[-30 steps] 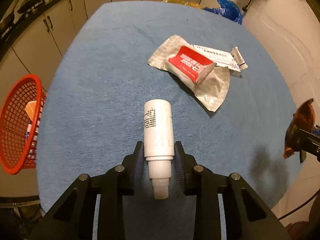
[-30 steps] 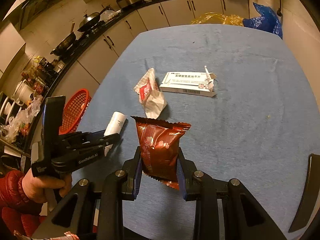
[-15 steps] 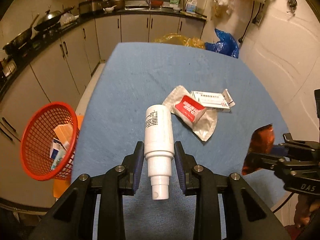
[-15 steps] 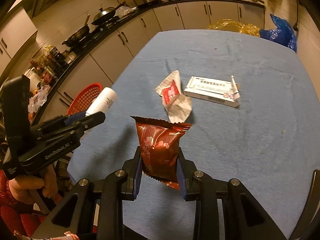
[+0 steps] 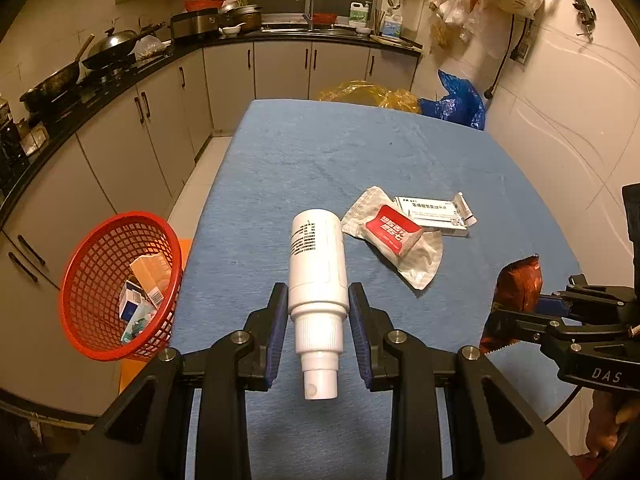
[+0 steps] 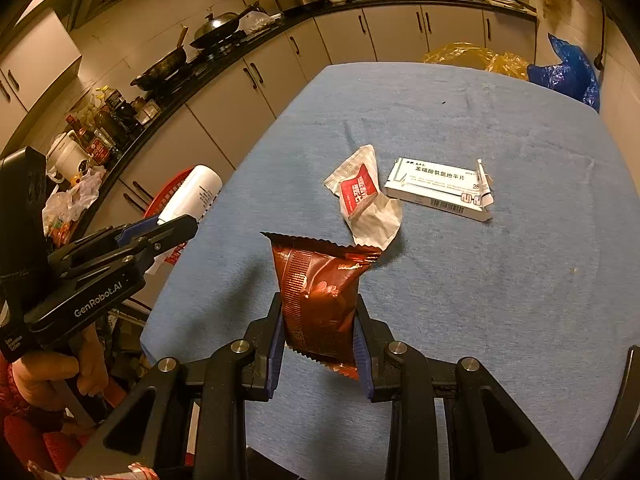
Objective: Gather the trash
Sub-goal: 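Carry the spray bottle and snack bag over the orange basket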
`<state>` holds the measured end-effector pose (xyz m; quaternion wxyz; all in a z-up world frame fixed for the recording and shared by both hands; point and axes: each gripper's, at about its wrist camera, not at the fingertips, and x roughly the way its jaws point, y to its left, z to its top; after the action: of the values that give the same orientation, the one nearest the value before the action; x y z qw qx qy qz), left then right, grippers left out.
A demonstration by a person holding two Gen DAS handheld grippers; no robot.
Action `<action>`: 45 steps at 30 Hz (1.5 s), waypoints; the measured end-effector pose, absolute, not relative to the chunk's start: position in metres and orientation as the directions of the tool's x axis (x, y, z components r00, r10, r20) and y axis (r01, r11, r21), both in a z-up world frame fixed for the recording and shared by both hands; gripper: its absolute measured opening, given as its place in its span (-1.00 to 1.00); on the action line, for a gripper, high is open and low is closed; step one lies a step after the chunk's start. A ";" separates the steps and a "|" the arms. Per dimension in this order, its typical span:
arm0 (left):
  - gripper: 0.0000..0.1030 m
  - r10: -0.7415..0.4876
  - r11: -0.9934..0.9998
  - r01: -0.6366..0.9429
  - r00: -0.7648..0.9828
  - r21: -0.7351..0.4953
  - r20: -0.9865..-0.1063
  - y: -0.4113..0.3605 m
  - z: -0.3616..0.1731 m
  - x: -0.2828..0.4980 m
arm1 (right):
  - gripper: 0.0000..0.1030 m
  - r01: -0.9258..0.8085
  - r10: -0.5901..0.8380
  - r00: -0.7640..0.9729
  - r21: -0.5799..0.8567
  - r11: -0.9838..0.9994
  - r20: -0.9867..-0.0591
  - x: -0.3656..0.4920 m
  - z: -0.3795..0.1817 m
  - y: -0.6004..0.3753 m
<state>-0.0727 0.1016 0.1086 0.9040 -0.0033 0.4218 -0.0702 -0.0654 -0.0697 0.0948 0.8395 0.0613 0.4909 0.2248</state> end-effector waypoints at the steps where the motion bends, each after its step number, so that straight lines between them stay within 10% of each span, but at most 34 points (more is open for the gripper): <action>1: -0.44 -0.130 0.990 0.124 0.635 -0.065 -0.762 0.102 0.109 -0.073 | -0.37 -0.317 0.436 0.418 0.322 0.892 -0.797 -0.066 0.095 -0.069; 45: -0.44 -0.108 0.994 0.046 0.668 -0.103 -0.737 0.152 0.112 -0.079 | -0.37 -0.361 0.431 0.407 0.291 0.886 -0.805 -0.051 0.109 -0.024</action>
<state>-0.0795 0.1516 0.1120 0.9123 -0.0377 0.4055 -0.0422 -0.0512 -0.0243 0.1093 0.8380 0.0354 0.4905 0.2364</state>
